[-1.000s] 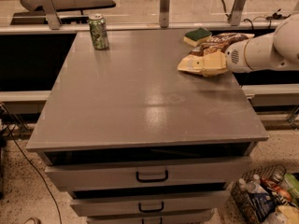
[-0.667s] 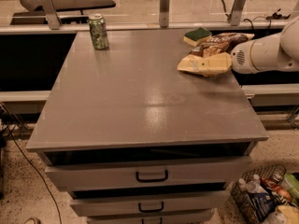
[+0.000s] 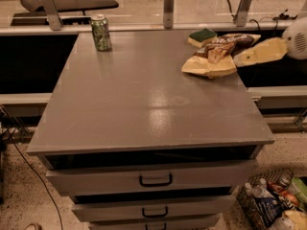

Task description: Move brown chip bag near sponge

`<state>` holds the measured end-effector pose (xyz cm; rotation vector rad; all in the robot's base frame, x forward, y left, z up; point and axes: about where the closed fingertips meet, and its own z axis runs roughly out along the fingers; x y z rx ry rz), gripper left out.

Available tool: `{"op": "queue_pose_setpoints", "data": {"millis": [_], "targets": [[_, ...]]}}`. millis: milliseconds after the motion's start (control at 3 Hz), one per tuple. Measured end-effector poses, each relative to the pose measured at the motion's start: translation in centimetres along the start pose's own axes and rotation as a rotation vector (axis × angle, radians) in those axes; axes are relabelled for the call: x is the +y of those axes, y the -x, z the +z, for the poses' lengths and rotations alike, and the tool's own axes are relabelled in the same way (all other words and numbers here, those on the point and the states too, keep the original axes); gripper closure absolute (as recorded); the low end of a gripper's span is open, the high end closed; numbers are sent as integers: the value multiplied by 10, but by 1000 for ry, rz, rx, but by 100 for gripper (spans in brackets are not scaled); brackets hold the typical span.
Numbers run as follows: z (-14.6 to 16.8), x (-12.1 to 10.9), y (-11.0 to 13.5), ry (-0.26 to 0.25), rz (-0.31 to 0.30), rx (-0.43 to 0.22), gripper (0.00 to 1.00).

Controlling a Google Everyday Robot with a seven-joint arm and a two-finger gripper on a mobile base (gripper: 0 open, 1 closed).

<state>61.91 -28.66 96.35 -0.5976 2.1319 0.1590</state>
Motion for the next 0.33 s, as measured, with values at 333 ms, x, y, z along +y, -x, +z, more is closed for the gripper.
{"op": "queue_pose_setpoints", "data": {"millis": [333], "targets": [[-2,5,2,16,-68,10,0]]}}
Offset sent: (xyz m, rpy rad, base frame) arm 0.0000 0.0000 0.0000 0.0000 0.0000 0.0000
